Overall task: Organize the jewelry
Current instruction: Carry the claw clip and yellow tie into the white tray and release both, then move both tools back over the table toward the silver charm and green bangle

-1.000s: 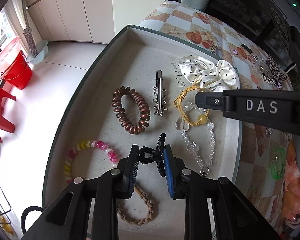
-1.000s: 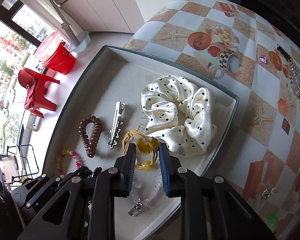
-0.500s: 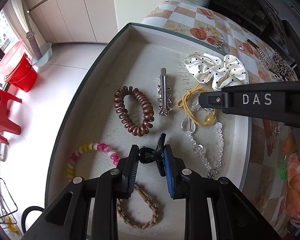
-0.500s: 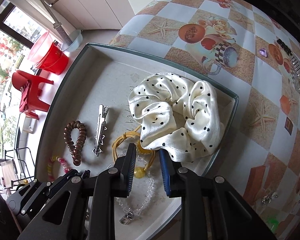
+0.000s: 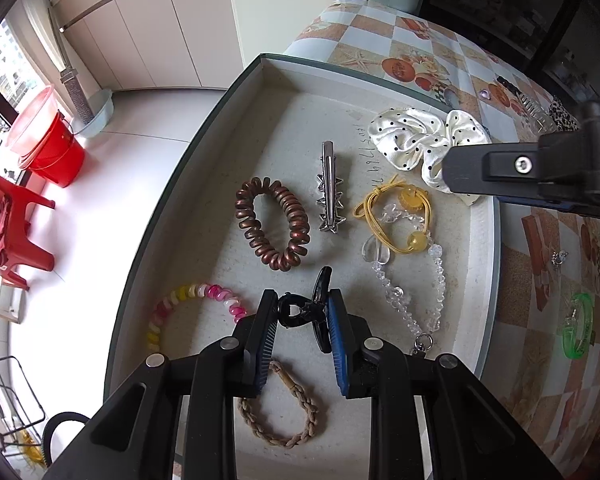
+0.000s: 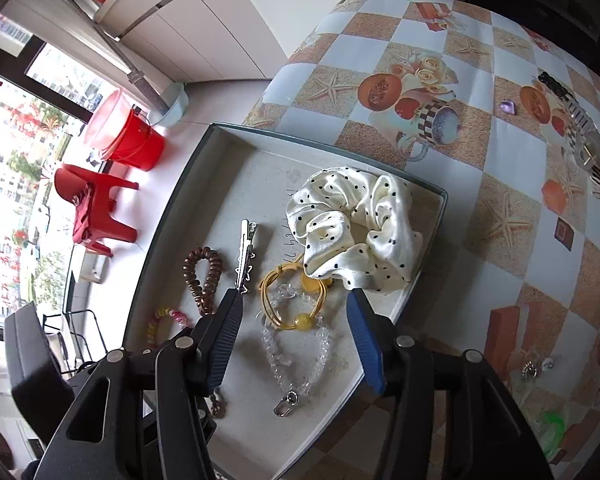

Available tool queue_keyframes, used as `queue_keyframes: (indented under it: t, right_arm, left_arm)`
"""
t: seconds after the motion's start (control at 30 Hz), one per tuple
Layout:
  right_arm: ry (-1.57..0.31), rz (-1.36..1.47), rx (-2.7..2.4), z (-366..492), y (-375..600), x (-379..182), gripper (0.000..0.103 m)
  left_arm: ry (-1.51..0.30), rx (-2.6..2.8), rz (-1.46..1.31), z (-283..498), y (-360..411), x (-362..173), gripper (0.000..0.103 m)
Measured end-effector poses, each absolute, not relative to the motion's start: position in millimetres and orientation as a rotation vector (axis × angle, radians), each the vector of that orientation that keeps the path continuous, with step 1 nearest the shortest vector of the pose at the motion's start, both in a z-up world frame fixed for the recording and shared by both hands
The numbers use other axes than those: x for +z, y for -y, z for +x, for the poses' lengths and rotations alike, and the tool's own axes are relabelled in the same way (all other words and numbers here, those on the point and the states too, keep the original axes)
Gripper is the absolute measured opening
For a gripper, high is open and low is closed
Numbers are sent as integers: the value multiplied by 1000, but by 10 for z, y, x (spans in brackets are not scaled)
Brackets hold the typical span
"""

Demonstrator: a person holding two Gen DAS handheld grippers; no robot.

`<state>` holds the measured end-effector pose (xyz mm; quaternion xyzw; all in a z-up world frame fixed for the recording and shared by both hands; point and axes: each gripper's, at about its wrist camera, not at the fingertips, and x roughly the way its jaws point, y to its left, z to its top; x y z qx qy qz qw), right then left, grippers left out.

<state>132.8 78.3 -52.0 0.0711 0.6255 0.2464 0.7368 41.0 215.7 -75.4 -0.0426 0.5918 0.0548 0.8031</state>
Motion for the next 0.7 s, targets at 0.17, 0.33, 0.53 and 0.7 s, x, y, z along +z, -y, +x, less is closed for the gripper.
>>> queue_keyframes:
  t: [0.17,0.33,0.53,0.7]
  right_arm:
    - [-1360,190,538,1200,-564,-404,66]
    - [-1351,218,489,1075,-301,-368,71]
    - [-1348,227,435,901,2,-385,73]
    - [-1355,254,380,766,296,-425,73]
  left_arm:
    - [-1279,133,-82,411,-2112,-761,29]
    - [-1280,145,-66,417,-2075,-744,68]
    - [-1259,149,-30,374,-2022,-670,88]
    - [-1250,159,-3,343,-1978,-615,88]
